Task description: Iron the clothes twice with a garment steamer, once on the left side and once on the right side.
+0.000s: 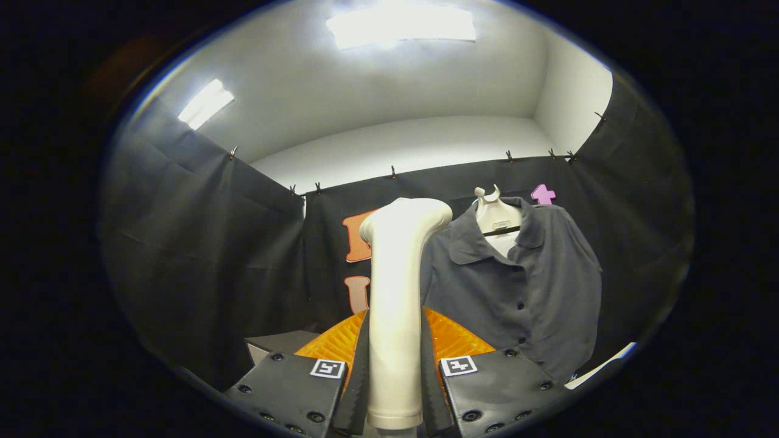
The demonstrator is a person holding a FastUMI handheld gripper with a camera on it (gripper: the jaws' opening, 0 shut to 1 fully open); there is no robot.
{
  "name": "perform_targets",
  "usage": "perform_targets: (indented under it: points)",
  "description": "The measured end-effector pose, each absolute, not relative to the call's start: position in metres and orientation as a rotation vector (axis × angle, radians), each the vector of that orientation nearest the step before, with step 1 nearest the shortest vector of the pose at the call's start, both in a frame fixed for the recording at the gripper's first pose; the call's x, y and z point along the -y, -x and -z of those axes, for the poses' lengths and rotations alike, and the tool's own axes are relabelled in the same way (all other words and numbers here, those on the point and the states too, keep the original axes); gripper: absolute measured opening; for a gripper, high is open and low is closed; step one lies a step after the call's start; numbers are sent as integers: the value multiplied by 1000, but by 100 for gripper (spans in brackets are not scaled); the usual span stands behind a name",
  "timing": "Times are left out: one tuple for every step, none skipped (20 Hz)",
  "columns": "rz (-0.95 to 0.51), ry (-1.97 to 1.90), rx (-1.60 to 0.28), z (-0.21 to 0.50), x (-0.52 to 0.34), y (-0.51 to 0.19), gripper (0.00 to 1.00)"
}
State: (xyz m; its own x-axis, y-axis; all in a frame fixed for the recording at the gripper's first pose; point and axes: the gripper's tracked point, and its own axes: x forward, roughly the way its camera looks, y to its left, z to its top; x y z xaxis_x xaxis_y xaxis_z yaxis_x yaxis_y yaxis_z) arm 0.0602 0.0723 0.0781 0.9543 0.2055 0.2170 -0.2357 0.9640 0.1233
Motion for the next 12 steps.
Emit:
perform_targets:
  points:
    - [-212, -153, 199, -74, -65, -60, 43]
    - [-200, -156, 196, -70, -57, -64, 43]
    - [-184, -158, 194, -66, -49, -66, 43]
    - [-163, -154, 191, -61, -41, -71, 43]
    - [-148, -147, 186, -55, -34, -76, 43]
    - [-139, -144, 180, -51, -29, -80, 43]
    - [-136, -146, 175, -44, -24, -82, 43]
    - [-136, -147, 169, -40, -22, -86, 43]
    - [-136, -144, 165, -34, -18, -88, 43]
    - [-133, -135, 163, -31, -14, -93, 43]
    - [-128, -125, 161, -26, -10, -99, 43]
    - [-125, -119, 157, -22, -7, -105, 43]
